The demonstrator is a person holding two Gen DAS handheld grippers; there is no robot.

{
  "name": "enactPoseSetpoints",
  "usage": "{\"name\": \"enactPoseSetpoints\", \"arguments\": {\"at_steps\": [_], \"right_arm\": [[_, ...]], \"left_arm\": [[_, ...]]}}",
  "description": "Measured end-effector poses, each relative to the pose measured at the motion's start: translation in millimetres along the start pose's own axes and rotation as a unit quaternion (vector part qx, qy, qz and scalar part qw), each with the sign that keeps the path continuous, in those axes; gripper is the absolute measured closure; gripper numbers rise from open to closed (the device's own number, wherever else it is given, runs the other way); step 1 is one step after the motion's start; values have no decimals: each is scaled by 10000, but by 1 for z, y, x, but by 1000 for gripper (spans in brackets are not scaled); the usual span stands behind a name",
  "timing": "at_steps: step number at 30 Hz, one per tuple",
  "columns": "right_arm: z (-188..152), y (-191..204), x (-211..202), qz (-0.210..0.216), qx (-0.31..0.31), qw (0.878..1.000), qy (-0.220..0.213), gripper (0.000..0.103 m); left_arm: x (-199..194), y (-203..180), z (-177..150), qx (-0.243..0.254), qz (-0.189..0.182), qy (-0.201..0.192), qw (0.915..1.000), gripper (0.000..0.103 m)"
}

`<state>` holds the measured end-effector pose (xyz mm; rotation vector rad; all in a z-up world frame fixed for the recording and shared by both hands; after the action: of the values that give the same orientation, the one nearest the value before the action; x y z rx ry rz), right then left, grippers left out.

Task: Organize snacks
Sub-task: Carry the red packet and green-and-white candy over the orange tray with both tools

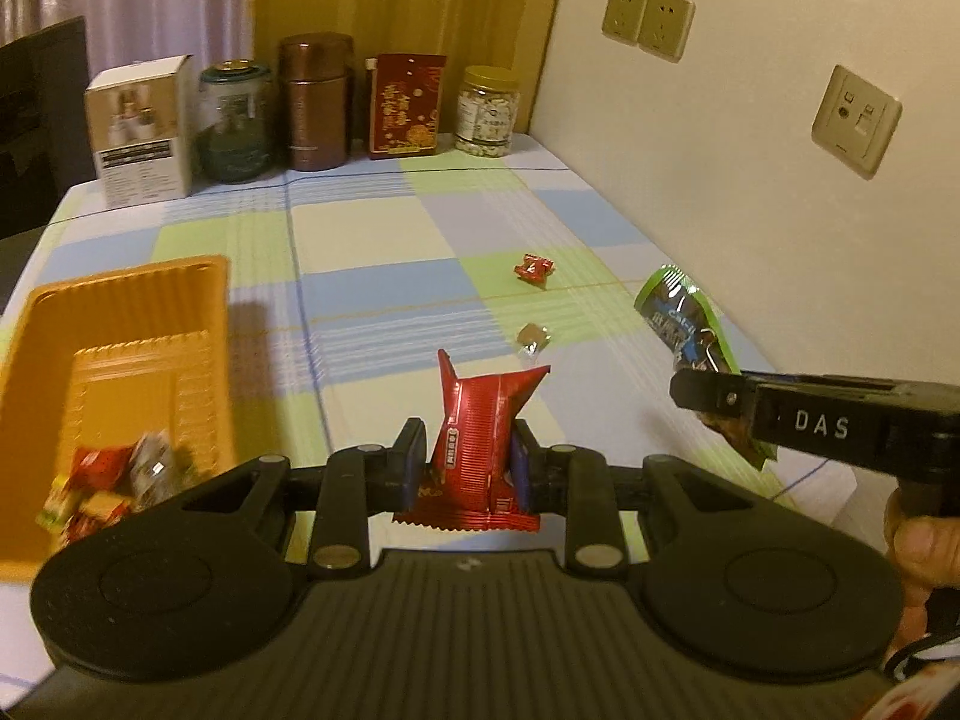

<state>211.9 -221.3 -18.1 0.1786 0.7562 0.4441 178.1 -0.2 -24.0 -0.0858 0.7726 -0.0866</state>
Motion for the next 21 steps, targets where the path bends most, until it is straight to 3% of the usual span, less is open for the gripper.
{"name": "enactPoseSetpoints", "arguments": {"at_steps": [10, 21], "right_arm": [[-24, 43, -19, 197, -169, 9996, 75, 78], [-44, 87, -12, 455, -549, 9970, 306, 78]], "left_arm": [[-50, 24, -30, -182, 252, -113, 9995, 77], [-74, 52, -48, -455, 438, -104, 9979, 77]]}}
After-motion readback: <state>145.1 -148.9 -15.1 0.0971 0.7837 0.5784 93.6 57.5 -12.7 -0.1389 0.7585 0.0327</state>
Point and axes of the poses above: each gripper's, at about its wrist camera, not at the fingertips, and x roughly the way its jaws point, y to its left, z to its top, the point moved 1 cm from there along x, roughly the way its jaws point, and after that the axes turned 3 degrees about z, right-handed, at the moved point
